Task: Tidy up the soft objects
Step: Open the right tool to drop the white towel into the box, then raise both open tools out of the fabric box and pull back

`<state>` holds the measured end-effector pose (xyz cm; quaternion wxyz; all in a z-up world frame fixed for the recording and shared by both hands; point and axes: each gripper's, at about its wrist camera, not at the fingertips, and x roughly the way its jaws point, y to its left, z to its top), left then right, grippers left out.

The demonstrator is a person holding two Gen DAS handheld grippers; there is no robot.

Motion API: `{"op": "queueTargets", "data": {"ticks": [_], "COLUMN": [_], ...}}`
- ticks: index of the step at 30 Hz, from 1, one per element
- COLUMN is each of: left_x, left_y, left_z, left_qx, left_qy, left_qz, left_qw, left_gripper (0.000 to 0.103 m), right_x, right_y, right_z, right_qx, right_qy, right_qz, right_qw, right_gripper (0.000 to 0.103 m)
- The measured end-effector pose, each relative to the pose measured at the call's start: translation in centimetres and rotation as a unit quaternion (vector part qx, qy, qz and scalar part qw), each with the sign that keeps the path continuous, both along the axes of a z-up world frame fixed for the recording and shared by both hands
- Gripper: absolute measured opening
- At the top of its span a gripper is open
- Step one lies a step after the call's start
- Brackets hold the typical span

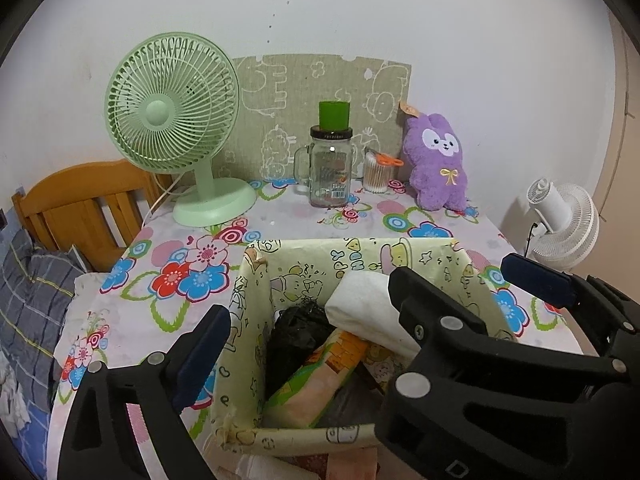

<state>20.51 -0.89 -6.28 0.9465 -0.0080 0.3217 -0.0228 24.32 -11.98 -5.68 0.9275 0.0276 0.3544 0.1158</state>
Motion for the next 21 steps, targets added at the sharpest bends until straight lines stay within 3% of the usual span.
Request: {"op": "queueTargets", "data": {"ticks": [10,21], "left_x": [-2.6,-5.9], "left_y": [-0.8,-1.6], "left_z": [1.7,3.6], "left_qx": [0.007,0.015], "left_qy": [-0.017,-0.036], "left_qz": [-0.004,-0.013], "left_qw": [0.9998,0.9992], "left_gripper": [0.103,0.103], "right_x": [-2.7,-6.1], "right_y": [-0.9,-1.9], "right_z": [1.9,3.9], "right_qx": [0.003,0.007], "right_qy": [-0.019,-0.04], "right_qz": [-0.009,-0.019], "right_qw": [1.0,0.999], "right_gripper": [0.092,0.099]}}
